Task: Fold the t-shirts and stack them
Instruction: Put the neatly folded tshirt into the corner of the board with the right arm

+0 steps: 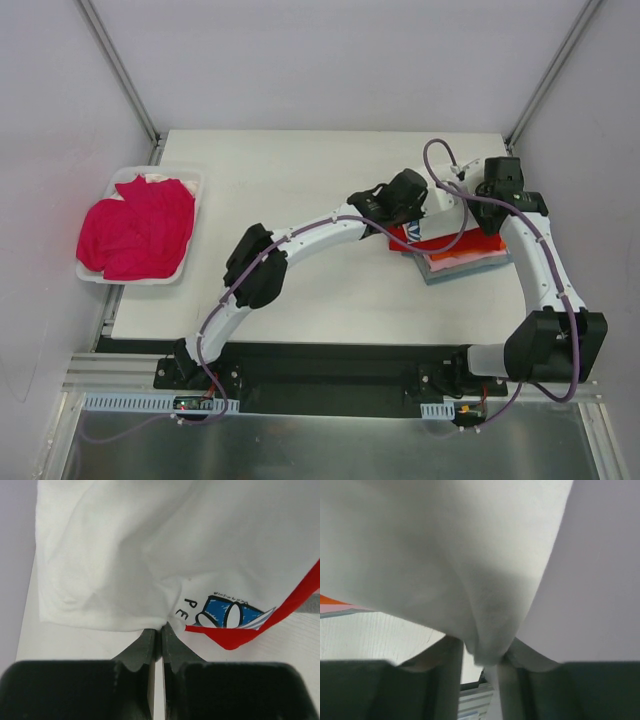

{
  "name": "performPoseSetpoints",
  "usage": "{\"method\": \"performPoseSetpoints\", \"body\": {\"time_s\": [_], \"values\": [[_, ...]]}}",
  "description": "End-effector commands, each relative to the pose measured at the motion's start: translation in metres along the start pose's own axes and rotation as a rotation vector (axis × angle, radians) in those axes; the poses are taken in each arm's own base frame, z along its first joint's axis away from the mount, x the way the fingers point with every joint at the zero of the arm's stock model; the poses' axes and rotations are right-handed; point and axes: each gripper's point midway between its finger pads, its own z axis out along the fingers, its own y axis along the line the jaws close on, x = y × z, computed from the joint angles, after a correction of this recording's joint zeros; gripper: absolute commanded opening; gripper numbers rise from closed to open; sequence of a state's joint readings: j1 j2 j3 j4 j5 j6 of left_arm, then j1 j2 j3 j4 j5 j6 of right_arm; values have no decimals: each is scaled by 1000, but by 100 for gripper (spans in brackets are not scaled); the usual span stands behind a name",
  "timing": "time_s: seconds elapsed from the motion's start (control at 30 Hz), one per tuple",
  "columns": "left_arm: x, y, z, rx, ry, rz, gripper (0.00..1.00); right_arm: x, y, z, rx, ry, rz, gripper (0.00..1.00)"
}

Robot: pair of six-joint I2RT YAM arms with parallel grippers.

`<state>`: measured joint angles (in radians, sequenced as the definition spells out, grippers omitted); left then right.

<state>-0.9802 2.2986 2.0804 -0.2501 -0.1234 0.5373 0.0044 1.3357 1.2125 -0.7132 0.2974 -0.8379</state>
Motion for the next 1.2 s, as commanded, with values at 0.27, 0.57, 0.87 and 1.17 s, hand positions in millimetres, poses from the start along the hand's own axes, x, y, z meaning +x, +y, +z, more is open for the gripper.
{"method": "performPoseSetpoints", "body": {"time_s": [0.27,0.57,0.87,1.17], "values": [[-60,71,-83,-153,-134,-19,75,10,-23,-58,75,-38,45,72],[-73,126,-105,-272,-175,-66,99,-34,-45,-56,87,-96,79,76],[-14,143,-107,-260,-80,-143,99,-89,-26,-30,22,-134,30,83],[44,128,-119,-219,18,-165,99,-84,28,16,-59,-34,-55,83]]}}
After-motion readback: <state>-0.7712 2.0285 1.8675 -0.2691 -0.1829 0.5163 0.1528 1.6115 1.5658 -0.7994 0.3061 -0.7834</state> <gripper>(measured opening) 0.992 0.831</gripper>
